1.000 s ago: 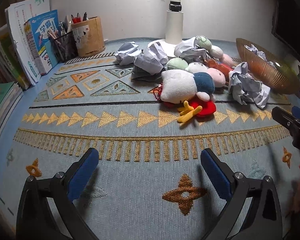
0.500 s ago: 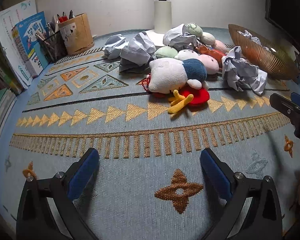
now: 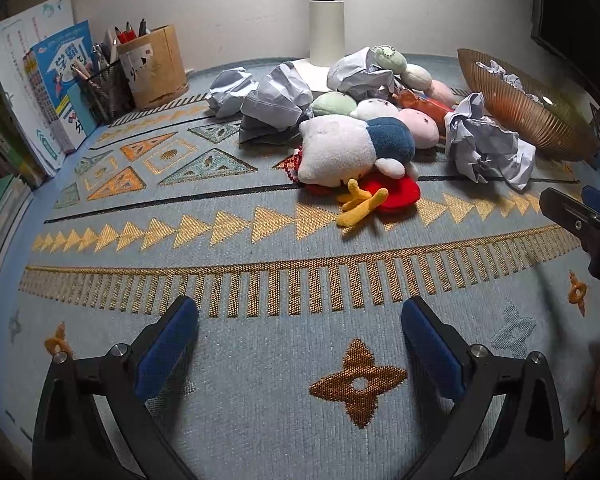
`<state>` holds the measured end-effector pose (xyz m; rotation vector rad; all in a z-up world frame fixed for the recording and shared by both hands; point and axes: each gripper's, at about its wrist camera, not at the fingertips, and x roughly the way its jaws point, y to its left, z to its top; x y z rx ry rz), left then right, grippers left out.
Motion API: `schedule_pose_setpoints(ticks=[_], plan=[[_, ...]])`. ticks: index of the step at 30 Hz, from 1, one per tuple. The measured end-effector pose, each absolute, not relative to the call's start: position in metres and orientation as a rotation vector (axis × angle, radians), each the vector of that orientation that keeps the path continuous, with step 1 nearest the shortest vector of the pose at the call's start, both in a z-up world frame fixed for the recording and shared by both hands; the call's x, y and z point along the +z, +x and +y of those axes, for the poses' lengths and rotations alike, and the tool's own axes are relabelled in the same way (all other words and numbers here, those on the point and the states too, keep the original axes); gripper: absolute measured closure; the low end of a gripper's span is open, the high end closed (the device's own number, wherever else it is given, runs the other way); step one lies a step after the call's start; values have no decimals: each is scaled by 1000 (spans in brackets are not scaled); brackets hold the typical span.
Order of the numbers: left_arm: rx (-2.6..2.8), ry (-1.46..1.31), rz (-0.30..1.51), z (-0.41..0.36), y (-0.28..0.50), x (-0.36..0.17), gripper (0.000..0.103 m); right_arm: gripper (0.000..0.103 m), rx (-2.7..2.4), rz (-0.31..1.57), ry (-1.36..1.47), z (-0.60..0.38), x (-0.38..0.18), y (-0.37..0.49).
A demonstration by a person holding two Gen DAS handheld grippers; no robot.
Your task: Organize objects
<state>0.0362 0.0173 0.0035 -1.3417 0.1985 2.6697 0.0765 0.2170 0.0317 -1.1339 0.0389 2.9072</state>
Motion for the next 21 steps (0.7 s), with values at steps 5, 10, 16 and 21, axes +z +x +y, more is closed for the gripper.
schedule_pose_setpoints(ticks=[5, 10, 16, 21], plan=[[2656, -1354, 170, 14, 35, 3, 0, 1, 2909, 35, -1132, 217, 32, 76], [2649, -1360, 155, 13, 34, 2, 0, 1, 2909, 38, -1135, 217, 31, 75], [2656, -1354, 168, 14, 35, 2, 0, 1, 2908, 37, -1135, 217, 31, 75], [2657, -1353, 170, 14, 36, 2, 0, 1, 2908, 36, -1135, 217, 32, 76]])
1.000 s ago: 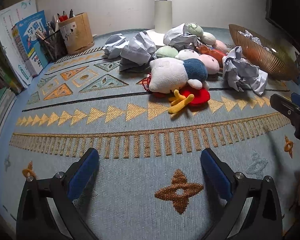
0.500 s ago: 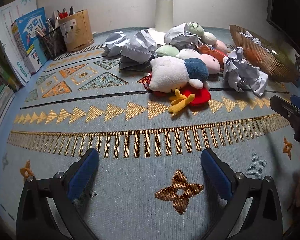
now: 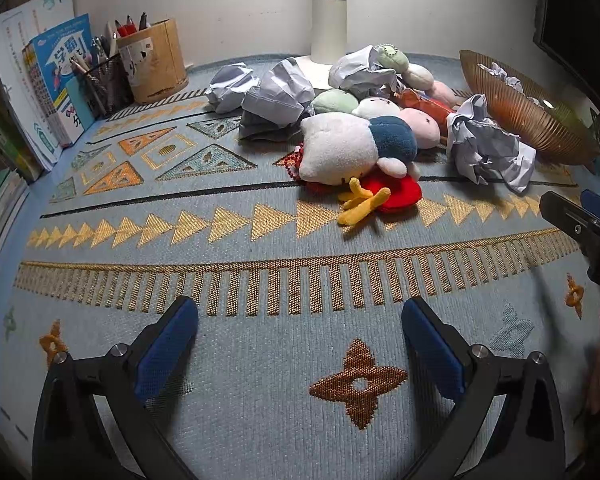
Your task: Organize objects
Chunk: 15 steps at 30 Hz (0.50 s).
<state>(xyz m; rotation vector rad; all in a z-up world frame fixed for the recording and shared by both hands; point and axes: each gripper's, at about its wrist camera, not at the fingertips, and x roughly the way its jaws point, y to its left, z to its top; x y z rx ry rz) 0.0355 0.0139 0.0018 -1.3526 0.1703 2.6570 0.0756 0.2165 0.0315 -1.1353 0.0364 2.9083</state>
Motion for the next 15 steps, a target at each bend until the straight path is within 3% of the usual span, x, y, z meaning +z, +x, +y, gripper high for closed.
schedule_pose_setpoints(ticks=[15], plan=[[2659, -1351, 170, 14, 35, 1, 0, 1, 2905, 44, -1143, 217, 31, 75]])
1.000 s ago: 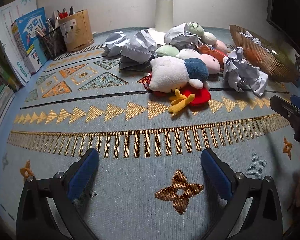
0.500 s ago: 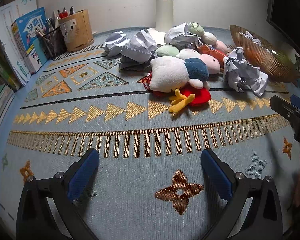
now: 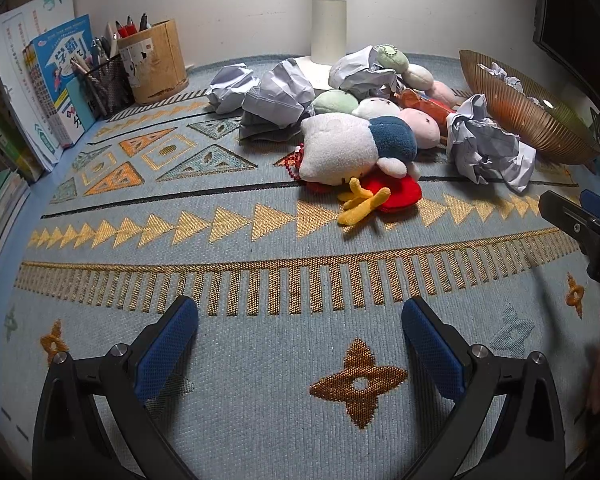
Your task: Organize objects
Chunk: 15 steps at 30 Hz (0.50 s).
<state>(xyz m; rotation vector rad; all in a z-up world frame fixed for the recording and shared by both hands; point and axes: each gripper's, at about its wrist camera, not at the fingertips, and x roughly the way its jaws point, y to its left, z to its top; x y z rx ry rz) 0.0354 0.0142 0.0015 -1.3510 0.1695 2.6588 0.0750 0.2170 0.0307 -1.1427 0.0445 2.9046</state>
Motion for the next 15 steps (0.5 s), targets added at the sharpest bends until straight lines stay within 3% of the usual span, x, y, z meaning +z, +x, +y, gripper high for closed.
schedule_pose_setpoints(ticks=[15], plan=[[2660, -1349, 171, 15, 36, 1, 0, 1, 2902, 47, -1144, 219, 30, 74]])
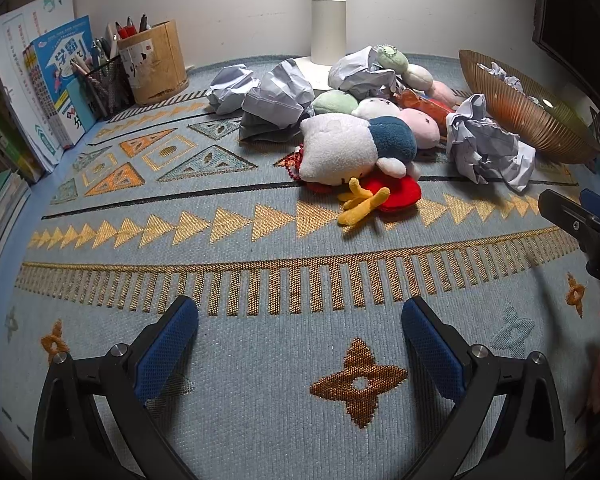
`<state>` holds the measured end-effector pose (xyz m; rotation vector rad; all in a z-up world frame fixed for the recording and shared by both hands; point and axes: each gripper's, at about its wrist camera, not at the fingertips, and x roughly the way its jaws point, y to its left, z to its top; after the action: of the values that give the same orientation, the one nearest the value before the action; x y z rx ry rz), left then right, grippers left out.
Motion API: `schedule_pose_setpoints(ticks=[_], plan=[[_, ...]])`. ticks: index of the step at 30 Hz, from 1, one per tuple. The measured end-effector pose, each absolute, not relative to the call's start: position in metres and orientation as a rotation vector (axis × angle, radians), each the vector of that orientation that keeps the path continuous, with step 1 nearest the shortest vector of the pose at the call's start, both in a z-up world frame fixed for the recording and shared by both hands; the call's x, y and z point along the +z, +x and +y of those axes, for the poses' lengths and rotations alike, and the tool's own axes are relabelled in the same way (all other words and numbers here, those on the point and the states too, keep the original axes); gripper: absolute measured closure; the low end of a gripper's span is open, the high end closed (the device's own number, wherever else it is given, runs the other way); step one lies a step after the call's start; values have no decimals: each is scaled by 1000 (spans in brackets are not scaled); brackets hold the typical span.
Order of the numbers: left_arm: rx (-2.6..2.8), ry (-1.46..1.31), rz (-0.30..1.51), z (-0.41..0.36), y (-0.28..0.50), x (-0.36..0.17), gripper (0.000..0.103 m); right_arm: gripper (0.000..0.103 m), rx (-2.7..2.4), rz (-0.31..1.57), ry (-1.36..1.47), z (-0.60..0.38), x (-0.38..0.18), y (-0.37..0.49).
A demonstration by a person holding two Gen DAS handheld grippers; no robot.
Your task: Organize objects
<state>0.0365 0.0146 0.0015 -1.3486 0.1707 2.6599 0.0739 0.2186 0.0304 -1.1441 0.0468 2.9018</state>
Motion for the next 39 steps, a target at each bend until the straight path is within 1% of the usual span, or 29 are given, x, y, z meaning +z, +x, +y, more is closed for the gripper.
schedule_pose_setpoints(ticks=[6, 11, 14, 17, 19, 20, 21, 23, 25, 27, 28, 29, 31, 32, 33, 34, 35, 36, 37, 38, 39], plan=[[2650, -1351, 164, 15, 35, 1, 0, 1, 2910, 49, -1154, 219, 30, 74], [2628, -1362, 105, 10, 34, 1, 1, 1, 2943, 43, -1120, 218, 34, 82], [2570, -1353, -1, 0, 33, 3, 1, 1, 2976, 4, -1082, 213, 38, 88], [2515, -1328, -163, -17, 33, 6, 1, 2, 2998, -27, -1084, 207, 39, 90], [2509, -1315, -228, -25, 31, 9, 1, 18, 3040, -4, -1120, 206, 39, 91], [2522, -1314, -224, -27, 28, 12, 1, 33, 3060, 31, -1159, 208, 39, 90], [2537, -1312, -199, -26, 25, 15, 1, 37, 3062, 64, -1187, 210, 38, 87], [2563, -1295, -137, -22, 15, 23, 1, 38, 3065, 128, -1215, 214, 39, 82], [2561, -1259, -85, -14, 1, 30, 1, 38, 3079, 245, -1246, 219, 43, 75], [2538, -1225, -57, -5, -15, 35, 1, 38, 3095, 293, -1246, 220, 51, 67], [2518, -1220, -47, 2, -24, 36, 1, 38, 3118, 274, -1250, 216, 55, 63], [2490, -1215, -40, 9, -31, 36, 1, 37, 3140, 216, -1267, 210, 59, 58], [2443, -1214, -5, 22, -44, 32, 2, 37, 3135, 6, -1282, 192, 63, 48], [2440, -1211, 23, 27, -49, 30, 3, 35, 3128, -97, -1276, 182, 63, 43], [2439, -1206, 56, 32, -52, 28, 5, 32, 3118, -163, -1268, 175, 63, 38], [2439, -1202, 87, 36, -54, 25, 8, 32, 3101, -195, -1271, 170, 61, 31], [2441, -1197, 115, 39, -55, 22, 16, 32, 3088, -190, -1302, 169, 57, 23], [2441, -1198, 135, 41, -56, 19, 19, 32, 3087, -158, -1345, 171, 52, 14], [2439, -1201, 143, 43, -57, 16, 28, 32, 3087, -125, -1380, 171, 47, 7], [2438, -1198, 133, 43, -58, 14, 28, 32, 3078, -123, -1392, 171, 42, 1], [2445, -1178, 107, 41, -58, 15, 30, 37, 3064, -150, -1387, 170, 38, -3]])
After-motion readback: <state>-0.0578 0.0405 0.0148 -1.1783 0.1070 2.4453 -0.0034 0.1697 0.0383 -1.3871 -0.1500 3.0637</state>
